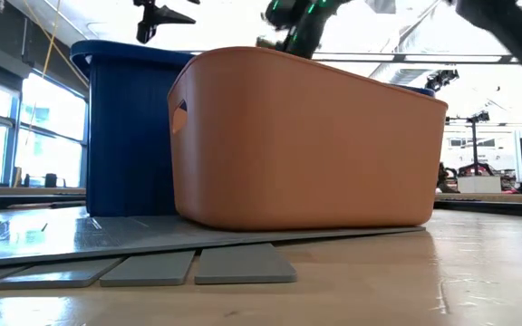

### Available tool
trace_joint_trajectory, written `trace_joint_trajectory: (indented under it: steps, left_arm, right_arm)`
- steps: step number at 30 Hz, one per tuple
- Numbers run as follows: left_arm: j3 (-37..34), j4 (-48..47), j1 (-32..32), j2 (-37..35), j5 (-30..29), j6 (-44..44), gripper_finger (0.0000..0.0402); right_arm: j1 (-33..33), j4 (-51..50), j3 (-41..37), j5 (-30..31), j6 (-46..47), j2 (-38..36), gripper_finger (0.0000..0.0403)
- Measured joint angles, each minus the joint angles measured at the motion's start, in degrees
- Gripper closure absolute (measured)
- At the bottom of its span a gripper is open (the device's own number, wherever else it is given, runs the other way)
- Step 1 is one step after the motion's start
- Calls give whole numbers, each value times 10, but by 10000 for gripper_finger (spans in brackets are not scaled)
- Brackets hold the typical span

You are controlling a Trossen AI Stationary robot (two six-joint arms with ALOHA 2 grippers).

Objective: Sort blocks
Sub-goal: Put the blue block into the orange bin

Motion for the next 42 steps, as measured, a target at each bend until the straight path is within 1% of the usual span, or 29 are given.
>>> trace_joint_trajectory:
  steps: [2,5,8,10,13,16,20,23,27,31,34,37,42]
  left_arm:
    - [3,-5,2,0,3,13,243]
    - [3,-7,2,0,3,33,243]
    - [3,-9,2,0,4,55,243]
    - [3,-9,2,0,4,66,243]
    - [3,-10,2,0,4,77,243]
    - [3,-10,2,0,4,81,243]
    - [3,-13,2,-1,4,82,243]
    - [3,-26,2,-1,4,82,243]
    - [3,-45,2,-1,5,82,243]
    - [3,-55,2,-1,37,81,243]
    - [3,-59,2,-2,57,76,243]
    - [3,-59,2,-2,69,74,243]
    - [3,-59,2,-3,69,51,243]
  right_arm:
    - [8,-9,-10,-23,47,-44,351]
    - [25,-30,-10,-39,118,-97,351]
    - [65,-26,-11,-53,115,-138,351]
    - [104,-20,-11,-66,106,-158,351]
    - [170,-16,-10,-112,119,-168,351]
    - [243,-23,-24,-119,143,-163,351]
    - [317,-32,-105,-107,194,-163,351]
    - [343,16,-182,-91,223,-167,351]
    - [346,108,-288,-75,232,-207,351]
    - [346,118,-395,-71,251,-219,351]
    - [346,176,-465,-72,274,-219,351]
    - [346,243,-523,-69,292,-220,351]
    - [346,271,-572,-19,349,-220,351]
